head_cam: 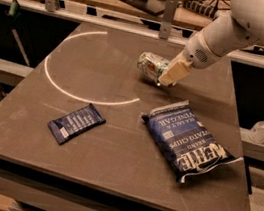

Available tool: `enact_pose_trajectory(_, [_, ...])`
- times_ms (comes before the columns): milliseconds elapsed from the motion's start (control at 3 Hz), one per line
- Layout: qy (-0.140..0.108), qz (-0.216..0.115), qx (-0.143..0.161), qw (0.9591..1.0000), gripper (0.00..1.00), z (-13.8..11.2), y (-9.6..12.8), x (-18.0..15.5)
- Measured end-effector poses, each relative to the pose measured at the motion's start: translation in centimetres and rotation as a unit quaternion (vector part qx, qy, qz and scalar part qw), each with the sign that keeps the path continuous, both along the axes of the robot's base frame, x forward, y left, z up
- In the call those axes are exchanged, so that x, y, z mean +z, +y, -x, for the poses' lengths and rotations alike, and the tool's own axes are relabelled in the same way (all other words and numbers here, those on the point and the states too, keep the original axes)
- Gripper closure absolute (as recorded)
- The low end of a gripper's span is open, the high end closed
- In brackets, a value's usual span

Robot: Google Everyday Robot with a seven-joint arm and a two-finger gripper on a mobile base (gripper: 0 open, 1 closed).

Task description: Move 7up can near rxbar blueberry

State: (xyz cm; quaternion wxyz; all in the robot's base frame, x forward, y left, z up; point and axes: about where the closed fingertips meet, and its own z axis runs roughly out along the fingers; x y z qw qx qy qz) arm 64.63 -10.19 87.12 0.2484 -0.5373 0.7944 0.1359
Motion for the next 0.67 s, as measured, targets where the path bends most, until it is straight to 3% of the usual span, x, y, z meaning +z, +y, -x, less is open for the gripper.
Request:
enact_pose_trajectory(333, [-0.010,-0.020,0.092,0.9955,1.00,3.3,1.3,2.5])
enact_pose_trajectory(667, [-0.002,-0.009,0.178,0.9839,1.00,7.3,2.9,3.3])
